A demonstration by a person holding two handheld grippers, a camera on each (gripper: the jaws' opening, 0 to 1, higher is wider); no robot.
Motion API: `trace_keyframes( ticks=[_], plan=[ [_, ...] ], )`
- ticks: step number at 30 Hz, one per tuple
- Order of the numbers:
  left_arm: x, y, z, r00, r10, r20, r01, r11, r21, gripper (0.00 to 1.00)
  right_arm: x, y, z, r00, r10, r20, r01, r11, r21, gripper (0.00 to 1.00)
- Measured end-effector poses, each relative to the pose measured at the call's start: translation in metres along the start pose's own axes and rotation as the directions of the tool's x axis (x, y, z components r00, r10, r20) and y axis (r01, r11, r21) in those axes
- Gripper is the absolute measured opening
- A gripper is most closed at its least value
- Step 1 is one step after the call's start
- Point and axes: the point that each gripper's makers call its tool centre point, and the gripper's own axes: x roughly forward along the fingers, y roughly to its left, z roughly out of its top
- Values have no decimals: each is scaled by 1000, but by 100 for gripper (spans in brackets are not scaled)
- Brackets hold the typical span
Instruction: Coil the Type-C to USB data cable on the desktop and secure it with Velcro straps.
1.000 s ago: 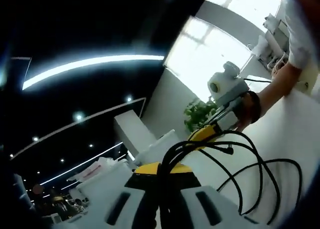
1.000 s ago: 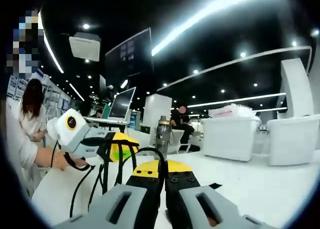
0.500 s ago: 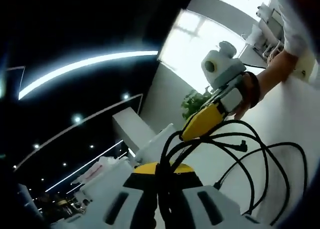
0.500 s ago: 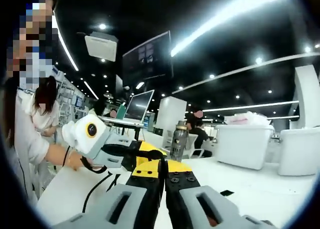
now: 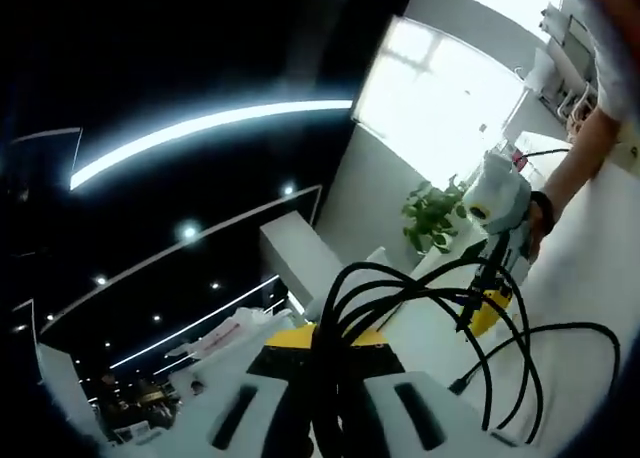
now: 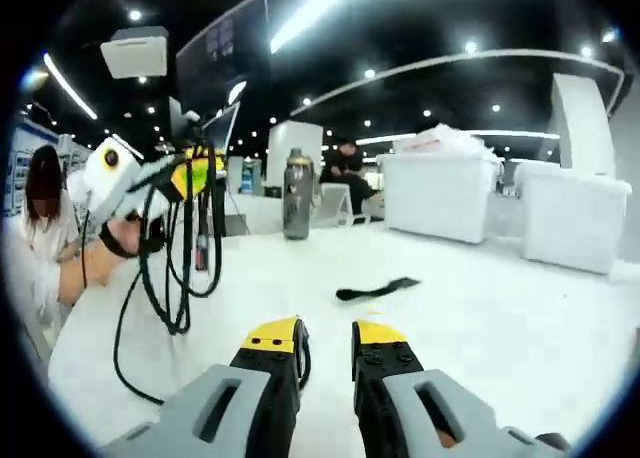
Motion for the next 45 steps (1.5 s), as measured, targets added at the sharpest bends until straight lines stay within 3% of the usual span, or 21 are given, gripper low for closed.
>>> trace_keyframes(
  ticks=[3,6,9,10,11,13,17,19,22,24,26,29,33,36,40,44,45],
  plan=[
    [0,-2,6,1000,-7,17,6,1000,10,7,11,15,-8,998,38,-46,-38,999,0,22],
    [-2,-3,13,999,-7,40,7,1000,8,7,21,20,-19,994,11,-113,-20,996,-85,22],
    [-5,-1,23,997,-4,72,4,1000,-6,7,25,20,-27,988,-6,-157,-5,998,-69,20],
    [-5,1,26,996,0,84,1,1000,-10,7,27,21,-26,988,3,-151,-7,999,-32,15],
    [-6,2,29,995,4,95,-2,1000,-16,7,27,23,-27,986,23,-168,-25,1000,-7,3],
    [-7,5,34,994,9,110,-6,1000,-26,7,27,24,-27,982,23,-185,-49,989,-138,3],
    [-8,7,35,993,1,119,5,999,-54,7,26,23,-25,985,2,-173,-30,986,-163,2],
    [-7,1,32,993,-33,113,40,997,-64,7,24,18,-13,992,-12,-126,-6,990,-140,2],
    [-4,-13,30,991,-80,103,84,996,-29,7,13,7,22,999,-32,9,33,998,-58,2],
    [-3,-24,31,987,-119,106,120,993,-3,7,0,3,51,994,-24,110,21,999,26,2],
    [-2,-33,33,984,-141,107,139,990,28,7,-12,7,74,981,14,192,-37,993,116,2],
    [0,-42,36,980,-164,114,155,984,84,7,-24,16,98,965,60,253,-105,980,167,2],
    [-1,-55,45,972,-187,142,164,973,159,7,-32,24,118,962,82,260,-124,981,152,2],
    [-1,-62,51,971,-188,151,144,954,262,7,-34,33,135,967,129,220,-160,978,131,2],
    [-3,-72,56,969,-189,162,115,917,382,7,-30,42,139,980,141,141,-158,980,123,2],
    [-4,-76,54,973,-173,154,74,862,502,8,-29,54,138,977,191,94,-208,951,230,2],
    [-3,-76,53,976,-163,147,58,837,544,8,-28,57,136,976,200,84,-215,944,251,2]
  ],
)
